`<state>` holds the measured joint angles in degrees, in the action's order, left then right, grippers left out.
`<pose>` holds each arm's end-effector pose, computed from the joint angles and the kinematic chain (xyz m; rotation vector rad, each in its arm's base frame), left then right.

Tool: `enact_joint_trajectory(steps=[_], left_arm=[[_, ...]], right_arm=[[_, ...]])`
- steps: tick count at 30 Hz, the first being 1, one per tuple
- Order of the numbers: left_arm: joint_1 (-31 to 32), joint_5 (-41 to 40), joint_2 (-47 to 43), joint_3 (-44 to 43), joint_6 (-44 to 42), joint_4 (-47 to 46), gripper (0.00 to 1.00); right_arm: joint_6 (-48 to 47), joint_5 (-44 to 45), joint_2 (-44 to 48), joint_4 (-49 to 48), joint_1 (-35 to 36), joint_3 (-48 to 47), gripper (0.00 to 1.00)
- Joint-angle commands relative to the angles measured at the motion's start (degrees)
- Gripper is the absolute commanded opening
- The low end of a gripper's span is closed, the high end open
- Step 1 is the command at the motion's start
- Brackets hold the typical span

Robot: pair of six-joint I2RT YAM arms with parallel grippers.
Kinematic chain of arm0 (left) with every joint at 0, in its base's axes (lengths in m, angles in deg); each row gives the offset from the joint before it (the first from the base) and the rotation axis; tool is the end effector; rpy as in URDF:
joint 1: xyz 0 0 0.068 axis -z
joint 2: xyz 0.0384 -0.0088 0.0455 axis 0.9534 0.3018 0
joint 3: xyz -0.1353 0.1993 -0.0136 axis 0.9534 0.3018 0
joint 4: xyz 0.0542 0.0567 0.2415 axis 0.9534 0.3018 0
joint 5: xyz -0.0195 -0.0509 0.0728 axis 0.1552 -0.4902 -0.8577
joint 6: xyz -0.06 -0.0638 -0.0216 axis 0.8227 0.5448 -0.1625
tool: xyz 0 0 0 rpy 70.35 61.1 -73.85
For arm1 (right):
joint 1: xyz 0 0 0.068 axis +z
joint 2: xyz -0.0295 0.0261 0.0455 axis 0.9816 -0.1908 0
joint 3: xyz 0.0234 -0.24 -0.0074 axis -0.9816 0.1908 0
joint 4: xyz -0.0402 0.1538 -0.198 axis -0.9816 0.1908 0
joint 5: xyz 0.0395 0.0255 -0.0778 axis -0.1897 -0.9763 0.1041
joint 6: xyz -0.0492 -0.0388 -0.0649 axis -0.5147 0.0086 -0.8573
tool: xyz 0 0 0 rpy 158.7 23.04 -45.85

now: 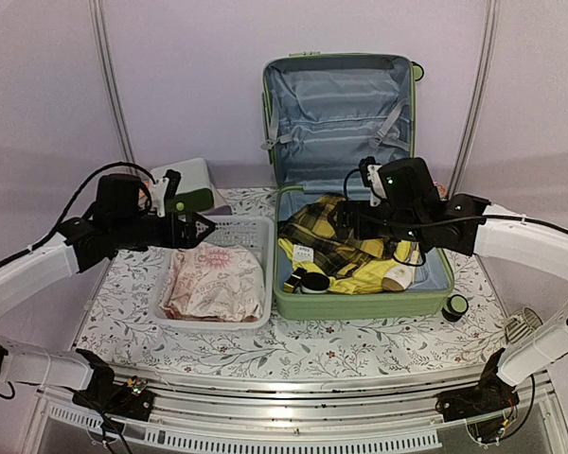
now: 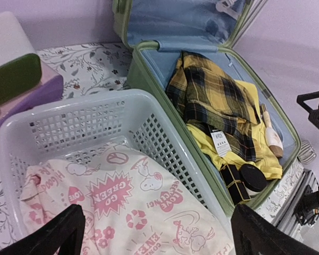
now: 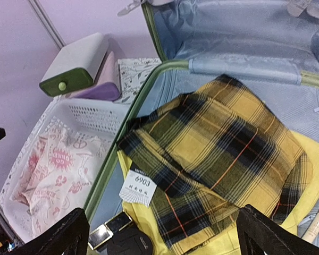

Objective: Open, take out, and arrange the luggage
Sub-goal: Adjust the clothes in the bin, then adjust the clothes in the opened luggage.

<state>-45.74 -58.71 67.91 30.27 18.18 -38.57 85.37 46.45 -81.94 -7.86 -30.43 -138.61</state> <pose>0.2590 -0.1503 0.2520 0.2610 2.1250 -0.7263 0.2506 0.2506 0.2732 -0.2848 2.1120 0.4662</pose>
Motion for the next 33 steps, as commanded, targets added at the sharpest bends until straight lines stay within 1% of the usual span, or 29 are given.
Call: enact_joint_trajectory(steps=[1,3,6,8,11,13,15,18,24,29,33], left_arm=[[-0.5,-0.3,-5.9,5.5,-0.8,-5.7,0.98],[-0.5,4.4,-7.4,7.3,-0.7,-8.6,0.98],[-0.5,10.8,-6.4,7.4,-0.5,-10.8,0.98],[-0.3,14.3,-4.8,6.8,-0.3,-12.2,0.98],[0.7,16.8,-2.7,6.2,0.2,-14.9,0.98],[1.8,17.3,-1.6,6.3,0.5,-17.2,0.98],[3.4,17.4,-0.9,6.5,0.9,-19.7,0.98],[6.6,17.0,0.8,6.9,0.8,-23.4,0.98],[11.7,13.7,4.8,5.1,-0.7,-25.0,0.98],[13.8,14.1,6.7,3.9,-2.0,-27.0,0.98],[15.4,14.2,8.3,2.3,-3.1,-27.6,0.98]], right_arm=[[-1.8,7.3,-1.4,1.5,-0.1,-2.2,0.99],[-3.6,6.8,-1.0,0.1,-0.6,-1.2,0.99],[-3.4,0.3,-0.2,-0.6,-4.1,0.7,0.99],[-3.4,-2.3,0.5,-0.8,-5.7,1.5,0.99],[-4.3,-0.9,2.6,-1.0,-6.8,2.9,0.99],[-4.3,1.1,4.1,-1.2,-7.5,3.9,0.99],[-4.0,0.9,5.4,-1.2,-9.1,4.7,0.99],[-3.7,-3.1,6.8,-1.1,-12.8,5.9,0.99],[-2.2,-10.7,9.5,-0.5,-19.8,8.7,0.99],[-0.9,-16.0,10.1,-0.5,-23.3,9.6,0.99],[-0.1,-17.1,10.7,-0.5,-24.6,10.3,0.99]])
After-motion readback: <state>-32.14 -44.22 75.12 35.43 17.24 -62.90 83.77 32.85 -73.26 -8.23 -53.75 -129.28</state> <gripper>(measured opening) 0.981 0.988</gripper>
